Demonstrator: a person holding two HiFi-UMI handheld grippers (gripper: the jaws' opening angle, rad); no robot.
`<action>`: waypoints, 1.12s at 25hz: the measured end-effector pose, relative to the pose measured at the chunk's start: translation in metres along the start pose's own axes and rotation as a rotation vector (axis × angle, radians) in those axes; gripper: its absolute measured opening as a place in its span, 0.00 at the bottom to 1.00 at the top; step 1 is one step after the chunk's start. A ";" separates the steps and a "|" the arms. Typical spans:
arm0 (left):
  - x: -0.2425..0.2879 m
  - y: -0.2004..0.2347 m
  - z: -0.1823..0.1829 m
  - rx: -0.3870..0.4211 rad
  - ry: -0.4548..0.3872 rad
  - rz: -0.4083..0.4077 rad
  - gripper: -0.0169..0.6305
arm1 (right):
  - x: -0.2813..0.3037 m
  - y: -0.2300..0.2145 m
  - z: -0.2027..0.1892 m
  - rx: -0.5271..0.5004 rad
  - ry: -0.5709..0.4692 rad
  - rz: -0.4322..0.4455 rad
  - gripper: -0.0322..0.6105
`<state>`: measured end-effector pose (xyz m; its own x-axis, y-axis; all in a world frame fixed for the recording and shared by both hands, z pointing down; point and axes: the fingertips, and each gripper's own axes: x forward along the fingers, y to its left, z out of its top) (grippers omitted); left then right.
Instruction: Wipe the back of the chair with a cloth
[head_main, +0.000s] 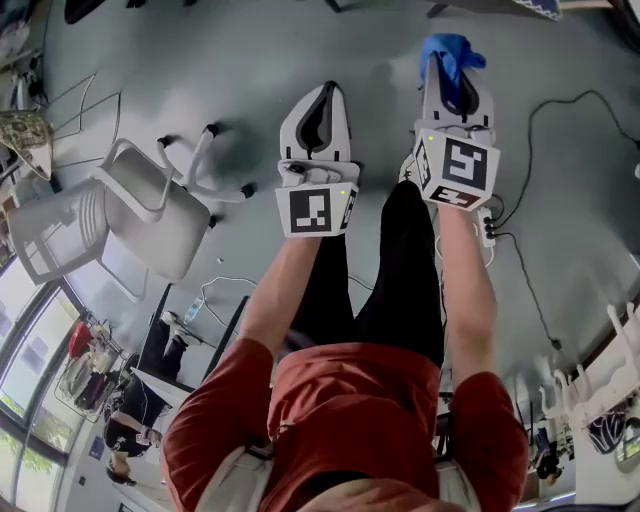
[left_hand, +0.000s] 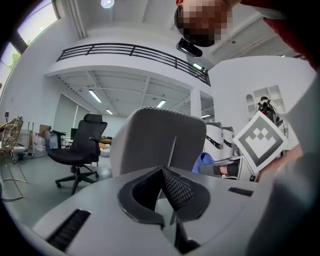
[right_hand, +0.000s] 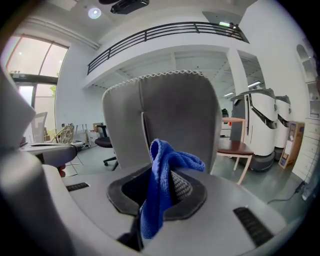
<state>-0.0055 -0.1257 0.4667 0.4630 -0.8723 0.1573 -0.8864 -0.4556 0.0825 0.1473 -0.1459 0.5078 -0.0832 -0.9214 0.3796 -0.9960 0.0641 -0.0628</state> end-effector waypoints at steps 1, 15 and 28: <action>0.005 -0.010 0.001 0.001 -0.002 -0.014 0.05 | -0.004 -0.012 -0.003 0.011 0.000 -0.015 0.14; 0.037 -0.073 0.026 0.038 -0.026 -0.100 0.05 | -0.022 -0.071 0.071 0.011 -0.134 -0.032 0.14; 0.025 -0.050 0.065 0.044 -0.027 -0.086 0.05 | -0.008 -0.064 0.120 -0.043 -0.111 -0.048 0.14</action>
<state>0.0504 -0.1367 0.4027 0.5373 -0.8340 0.1251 -0.8430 -0.5355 0.0508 0.2156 -0.1886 0.3986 -0.0332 -0.9603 0.2769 -0.9994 0.0326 -0.0066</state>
